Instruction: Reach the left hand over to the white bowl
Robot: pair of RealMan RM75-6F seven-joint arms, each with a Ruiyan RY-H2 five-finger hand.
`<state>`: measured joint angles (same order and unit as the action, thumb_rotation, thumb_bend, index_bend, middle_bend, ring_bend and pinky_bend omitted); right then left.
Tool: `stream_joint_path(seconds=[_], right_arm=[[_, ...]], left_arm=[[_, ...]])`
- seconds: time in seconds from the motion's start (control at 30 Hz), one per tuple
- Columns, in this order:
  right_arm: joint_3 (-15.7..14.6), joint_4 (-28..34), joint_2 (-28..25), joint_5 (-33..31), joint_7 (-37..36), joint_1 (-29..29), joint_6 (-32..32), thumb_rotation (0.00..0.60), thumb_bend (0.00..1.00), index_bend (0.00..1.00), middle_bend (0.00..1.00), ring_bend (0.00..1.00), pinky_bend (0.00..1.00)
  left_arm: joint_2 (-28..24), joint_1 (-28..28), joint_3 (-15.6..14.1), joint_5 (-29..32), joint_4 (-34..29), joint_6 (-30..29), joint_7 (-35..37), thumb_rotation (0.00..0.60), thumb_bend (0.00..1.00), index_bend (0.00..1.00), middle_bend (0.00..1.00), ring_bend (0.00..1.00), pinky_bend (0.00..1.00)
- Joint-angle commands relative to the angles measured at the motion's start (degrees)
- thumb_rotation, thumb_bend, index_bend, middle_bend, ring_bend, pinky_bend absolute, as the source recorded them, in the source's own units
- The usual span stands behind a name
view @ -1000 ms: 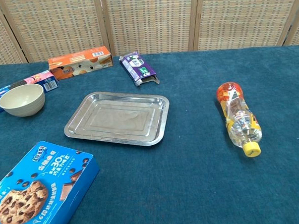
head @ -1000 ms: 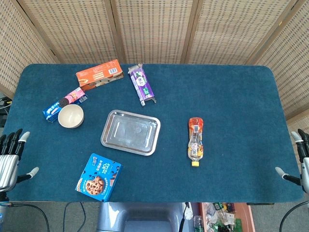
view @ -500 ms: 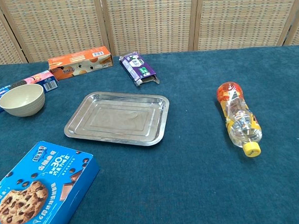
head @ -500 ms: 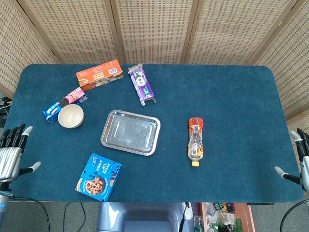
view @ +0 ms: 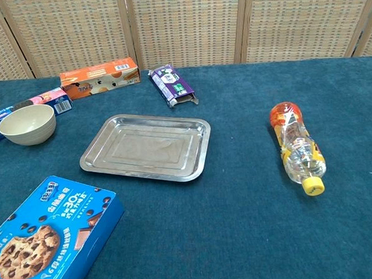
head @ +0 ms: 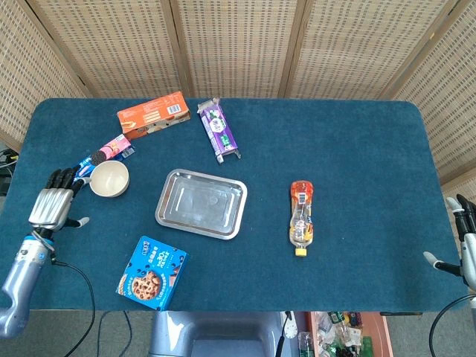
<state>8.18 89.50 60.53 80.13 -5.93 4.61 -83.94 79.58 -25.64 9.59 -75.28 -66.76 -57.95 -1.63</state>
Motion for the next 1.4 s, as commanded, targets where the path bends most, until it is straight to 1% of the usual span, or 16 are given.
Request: stream_joint_path(seconds=[0.03, 0.23, 0.37, 0.57, 0.7, 0.77, 0.93, 0.97, 1.0, 1.1, 1.2, 1.27, 1.4], right_arm=[[0.16, -0.19, 0.13, -0.58, 0.01, 0.21, 0.55, 0.6, 0.0, 0.0, 0.0, 0.0, 0.0], [0.42, -0.46, 0.25, -1.64, -0.08, 0.62, 1.71, 0.6, 0.0, 0.0, 0.0, 0.0, 0.0], [0.48, -0.61, 0.35, -2.03, -0.02, 0.85, 2.25, 0.6, 0.0, 0.0, 0.0, 0.0, 0.0], [0.41, -0.68, 0.51, -2.09, 0.41, 1.07, 2.59, 0.6, 0.0, 0.0, 0.0, 0.0, 0.0], [0.39, -0.65, 0.55, -1.98, 0.45, 1.13, 2.57, 0.6, 0.0, 0.0, 0.0, 0.0, 0.0], [0.28, -0.58, 0.5, -1.77, 0.39, 1.08, 2.46, 0.6, 0.0, 0.0, 0.0, 0.0, 0.0], [0.16, -0.49, 0.42, -1.52, 0.18, 1.02, 2.33, 0.6, 0.0, 0.0, 0.0, 0.0, 0.0], [0.13, -0.43, 0.37, -1.42, -0.04, 0.98, 2.27, 0.6, 0.0, 0.0, 0.0, 0.0, 0.0], [0.12, -0.39, 0.34, -1.37, -0.16, 0.97, 2.23, 0.6, 0.0, 0.0, 0.0, 0.0, 0.0], [0.11, -0.26, 0.21, -1.31, -0.4, 0.94, 2.19, 0.6, 0.0, 0.0, 0.0, 0.0, 0.0], [0.12, -0.23, 0.12, -1.33, -0.6, 0.93, 2.23, 0.6, 0.0, 0.0, 0.0, 0.0, 0.0], [0.15, -0.3, 0.1, -1.37, -0.82, 0.97, 2.29, 0.6, 0.0, 0.0, 0.0, 0.0, 0.0], [0.18, -0.5, 0.05, -1.57, -1.2, 0.96, 2.44, 0.6, 0.0, 0.0, 0.0, 0.0, 0.0]], left_arm=[[5.91, -3.89, 0.6, 1.34, 7.63, 4.45, 1.97, 0.6, 0.2, 0.25, 0.0, 0.0, 0.0], [10.69, -6.5, 1.27, 3.57, 14.67, 8.08, 2.46, 0.6, 0.29, 0.32, 0.0, 0.0, 0.0], [12.87, -7.6, 1.51, 4.3, 18.02, 9.53, 3.38, 0.6, 0.35, 0.41, 0.0, 0.0, 0.0], [14.29, -8.38, 1.66, 4.85, 20.6, 10.29, 4.05, 0.6, 0.43, 0.54, 0.0, 0.0, 0.0], [14.15, -8.1, 1.63, 3.94, 20.6, 8.2, 5.45, 0.6, 0.46, 0.61, 0.0, 0.0, 0.0], [13.37, -7.46, 1.82, 3.08, 19.67, 5.31, 6.49, 0.6, 0.46, 0.64, 0.0, 0.0, 0.0], [10.61, -6.43, 1.95, 1.12, 14.97, 0.28, 7.32, 0.6, 0.47, 0.65, 0.0, 0.0, 0.0], [9.44, -6.27, 1.97, -0.44, 12.24, -2.54, 7.15, 0.6, 0.47, 0.66, 0.0, 0.0, 0.0], [8.65, -6.19, 1.91, -1.48, 10.21, -4.13, 7.01, 0.6, 0.47, 0.66, 0.0, 0.0, 0.0], [7.09, -6.53, 1.83, -3.28, 4.99, -6.32, 5.77, 0.6, 0.47, 0.66, 0.0, 0.0, 0.0], [6.83, -7.96, 1.48, -4.59, 0.34, -6.16, 2.51, 0.6, 0.47, 0.66, 0.0, 0.0, 0.0], [8.01, -9.64, 1.14, -4.74, -1.91, -4.34, -0.43, 0.6, 0.47, 0.66, 0.0, 0.0, 0.0], [12.11, -12.6, 1.48, -3.1, -1.95, -0.9, -4.9, 0.6, 0.47, 0.66, 0.0, 0.0, 0.0]])
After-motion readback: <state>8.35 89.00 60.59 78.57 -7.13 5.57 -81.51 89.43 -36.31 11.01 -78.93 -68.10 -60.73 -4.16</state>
